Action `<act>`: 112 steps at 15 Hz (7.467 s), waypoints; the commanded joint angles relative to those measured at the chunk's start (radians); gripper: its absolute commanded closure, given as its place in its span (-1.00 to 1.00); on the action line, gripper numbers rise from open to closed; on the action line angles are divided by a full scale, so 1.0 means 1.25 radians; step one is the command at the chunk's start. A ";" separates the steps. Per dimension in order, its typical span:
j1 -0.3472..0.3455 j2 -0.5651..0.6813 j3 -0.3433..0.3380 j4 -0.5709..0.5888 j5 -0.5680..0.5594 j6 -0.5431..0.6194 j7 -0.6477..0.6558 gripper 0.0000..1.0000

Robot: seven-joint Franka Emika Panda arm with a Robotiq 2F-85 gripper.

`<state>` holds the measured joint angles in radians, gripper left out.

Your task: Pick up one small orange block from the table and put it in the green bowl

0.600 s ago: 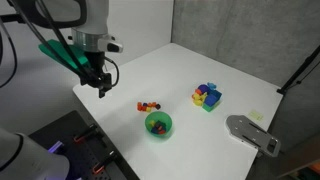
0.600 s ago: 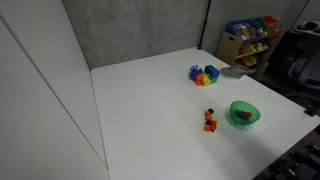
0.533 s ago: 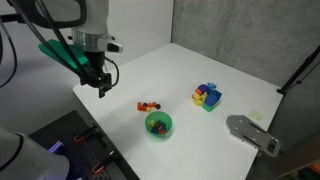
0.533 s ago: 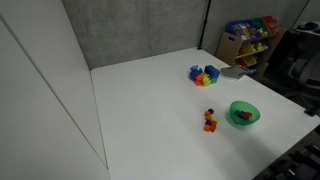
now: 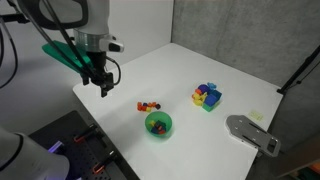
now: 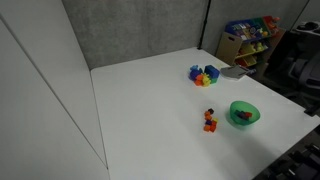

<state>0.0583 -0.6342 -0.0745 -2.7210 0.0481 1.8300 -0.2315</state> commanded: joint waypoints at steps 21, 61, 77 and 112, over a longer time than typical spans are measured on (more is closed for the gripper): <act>0.056 0.600 0.131 0.166 -0.064 0.687 -0.070 -1.00; -0.025 1.118 0.168 0.371 -0.240 1.056 -0.100 -1.00; -0.051 1.121 0.194 0.367 -0.243 1.082 -0.093 -1.00; -0.033 1.019 0.153 0.365 -0.236 1.023 -0.080 0.81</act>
<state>0.0182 0.7094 0.1334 -2.2479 -0.2289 3.1651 -0.3536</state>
